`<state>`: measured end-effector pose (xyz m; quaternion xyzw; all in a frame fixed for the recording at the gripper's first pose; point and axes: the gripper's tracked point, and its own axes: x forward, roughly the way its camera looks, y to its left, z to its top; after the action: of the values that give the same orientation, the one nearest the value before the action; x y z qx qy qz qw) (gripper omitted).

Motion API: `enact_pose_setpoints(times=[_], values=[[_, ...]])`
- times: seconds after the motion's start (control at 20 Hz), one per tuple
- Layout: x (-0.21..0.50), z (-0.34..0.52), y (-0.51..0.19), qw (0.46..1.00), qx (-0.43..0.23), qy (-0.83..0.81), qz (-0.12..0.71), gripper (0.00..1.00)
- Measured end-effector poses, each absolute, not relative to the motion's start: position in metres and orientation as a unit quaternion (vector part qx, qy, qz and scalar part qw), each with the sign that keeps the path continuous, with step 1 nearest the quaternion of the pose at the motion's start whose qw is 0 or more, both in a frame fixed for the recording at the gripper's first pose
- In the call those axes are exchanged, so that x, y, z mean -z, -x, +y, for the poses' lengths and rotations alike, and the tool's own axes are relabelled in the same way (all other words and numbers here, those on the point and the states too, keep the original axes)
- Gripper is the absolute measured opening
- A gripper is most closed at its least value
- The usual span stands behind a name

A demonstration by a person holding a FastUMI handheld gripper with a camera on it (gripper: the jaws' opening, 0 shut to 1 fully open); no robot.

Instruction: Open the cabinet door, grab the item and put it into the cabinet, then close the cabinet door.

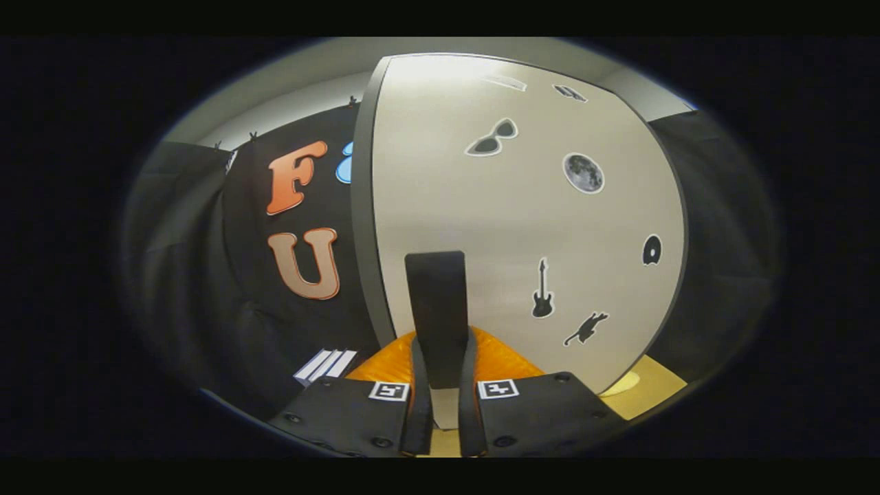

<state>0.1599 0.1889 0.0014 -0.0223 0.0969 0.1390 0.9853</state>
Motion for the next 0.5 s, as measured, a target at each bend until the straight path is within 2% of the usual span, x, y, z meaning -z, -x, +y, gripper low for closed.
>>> enact_pose_setpoints(times=[0.2, 0.5], values=[[-0.01, 0.184, -0.142, 0.985, -0.138, 0.014, 0.098, 0.17], [-0.018, 0.165, -0.127, 0.993, -0.1, 0.017, 0.068, 0.17]])
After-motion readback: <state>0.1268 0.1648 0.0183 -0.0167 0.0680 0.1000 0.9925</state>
